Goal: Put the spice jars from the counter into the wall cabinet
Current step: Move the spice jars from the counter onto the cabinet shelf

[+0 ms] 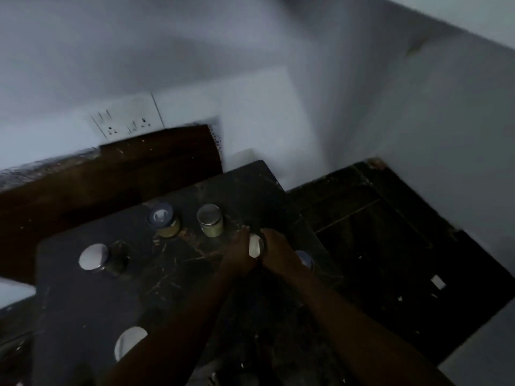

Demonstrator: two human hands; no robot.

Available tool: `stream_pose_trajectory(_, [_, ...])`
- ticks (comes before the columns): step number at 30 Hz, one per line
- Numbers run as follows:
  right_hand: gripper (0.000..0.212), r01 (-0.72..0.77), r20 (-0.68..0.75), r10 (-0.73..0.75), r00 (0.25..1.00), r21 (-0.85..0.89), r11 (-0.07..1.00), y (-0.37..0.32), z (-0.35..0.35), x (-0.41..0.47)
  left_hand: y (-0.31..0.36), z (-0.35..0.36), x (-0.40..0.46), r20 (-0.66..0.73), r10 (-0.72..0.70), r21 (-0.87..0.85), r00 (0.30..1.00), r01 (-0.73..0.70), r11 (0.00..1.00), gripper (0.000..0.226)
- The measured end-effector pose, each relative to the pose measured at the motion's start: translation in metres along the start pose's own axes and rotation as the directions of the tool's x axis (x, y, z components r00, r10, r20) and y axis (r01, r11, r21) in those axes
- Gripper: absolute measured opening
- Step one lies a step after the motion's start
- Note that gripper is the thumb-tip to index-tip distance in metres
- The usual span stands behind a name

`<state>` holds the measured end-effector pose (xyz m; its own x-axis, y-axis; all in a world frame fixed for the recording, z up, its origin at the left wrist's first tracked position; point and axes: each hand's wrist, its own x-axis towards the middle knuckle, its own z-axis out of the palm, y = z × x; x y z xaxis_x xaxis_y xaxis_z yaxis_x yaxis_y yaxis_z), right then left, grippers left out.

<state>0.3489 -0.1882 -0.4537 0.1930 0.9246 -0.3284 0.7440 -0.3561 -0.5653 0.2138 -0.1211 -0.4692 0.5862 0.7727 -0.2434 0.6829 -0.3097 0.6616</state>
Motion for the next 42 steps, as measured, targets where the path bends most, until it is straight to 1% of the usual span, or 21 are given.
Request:
stream_pose_trajectory(3, [0.077,0.061,0.090,-0.057,0.994,-0.038,0.997,0.019,0.014,0.003,-0.001,0.018,0.004,0.021,-0.081,-0.012,0.996,0.082,0.997,0.064])
stream_pose_trajectory(4, [0.080,0.058,0.107,-0.051,0.993,-0.058,0.997,0.021,0.019,0.003,-0.001,0.022,0.003,0.018,-0.097,-0.011,0.995,0.098,0.995,0.061])
stream_pose_trajectory(8, [0.091,0.079,0.095,-0.060,0.994,-0.215,0.973,0.021,0.034,0.010,0.001,0.027,-0.002,-0.071,-0.111,-0.094,0.991,0.104,0.990,0.071])
stream_pose_trajectory(10, [0.094,0.094,0.083,-0.074,0.994,-0.264,0.960,0.021,0.036,0.017,-0.001,0.028,-0.002,-0.083,-0.133,-0.115,0.988,0.123,0.986,0.074])
stream_pose_trajectory(12, [0.091,0.104,0.054,-0.093,0.994,-0.277,0.955,0.021,0.035,0.021,-0.002,0.027,-0.002,-0.093,-0.153,-0.159,0.984,0.137,0.978,0.073])
stream_pose_trajectory(14, [0.088,0.125,0.049,-0.115,0.992,-0.299,0.946,0.022,0.033,0.025,-0.006,0.023,-0.005,-0.068,-0.186,-0.193,0.980,0.170,0.966,0.076])
stream_pose_trajectory(15, [0.089,0.123,0.051,-0.113,0.992,-0.286,0.950,0.023,0.033,0.025,-0.008,0.023,-0.009,-0.051,-0.198,-0.204,0.979,0.184,0.962,0.079])
stream_pose_trajectory(17, [0.095,0.126,0.074,-0.114,0.991,-0.192,0.973,0.012,0.029,0.030,-0.017,0.015,-0.015,-0.097,-0.176,-0.259,0.980,0.145,0.955,0.082])
stream_pose_trajectory(18, [0.098,0.119,0.073,-0.110,0.991,-0.130,0.984,0.007,0.025,0.034,-0.021,0.012,-0.016,-0.132,-0.166,-0.298,0.977,0.120,0.947,0.082])
stream_pose_trajectory(19, [0.098,0.129,0.062,-0.124,0.990,-0.079,0.988,-0.002,0.021,0.039,-0.026,0.005,-0.019,-0.163,-0.185,-0.345,0.969,0.119,0.931,0.080])
stream_pose_trajectory(21, [0.096,0.138,0.017,-0.138,0.990,0.003,0.990,-0.021,0.012,0.047,-0.030,-0.011,-0.025,-0.169,-0.243,-0.439,0.955,0.148,0.886,0.075])
stream_pose_trajectory(22, [0.096,0.155,0.000,-0.156,0.988,0.037,0.987,-0.032,0.006,0.050,-0.033,-0.019,-0.026,-0.171,-0.247,-0.475,0.954,0.140,0.869,0.071])
stream_pose_trajectory(25, [0.096,0.239,-0.064,-0.233,0.970,0.110,0.965,-0.067,-0.019,0.061,-0.030,-0.051,-0.023,-0.268,-0.182,-0.481,0.946,0.032,0.876,0.059])
stream_pose_trajectory(29, [0.093,0.400,-0.108,-0.388,0.915,0.139,0.906,-0.112,-0.068,0.073,-0.012,-0.105,-0.013,-0.386,-0.099,-0.445,0.917,-0.091,0.891,0.060])
stream_pose_trajectory(32, [0.085,0.504,-0.131,-0.489,0.862,0.140,0.852,-0.151,-0.112,0.078,0.003,-0.149,-0.010,-0.504,-0.051,-0.440,0.862,-0.206,0.874,0.067])
stream_pose_trajectory(34, [0.084,0.577,-0.143,-0.561,0.815,0.122,0.807,-0.183,-0.141,0.074,0.017,-0.181,-0.016,-0.589,-0.028,-0.414,0.808,-0.272,0.869,0.073])
stream_pose_trajectory(39, [0.081,0.719,-0.192,-0.699,0.689,0.059,0.693,-0.244,-0.196,0.057,0.047,-0.245,-0.022,-0.689,0.045,-0.364,0.723,-0.398,0.842,0.075])
stream_pose_trajectory(42, [0.079,0.741,-0.243,-0.716,0.654,0.019,0.671,-0.279,-0.218,0.048,0.063,-0.279,-0.028,-0.737,0.074,-0.324,0.672,-0.448,0.833,0.072])
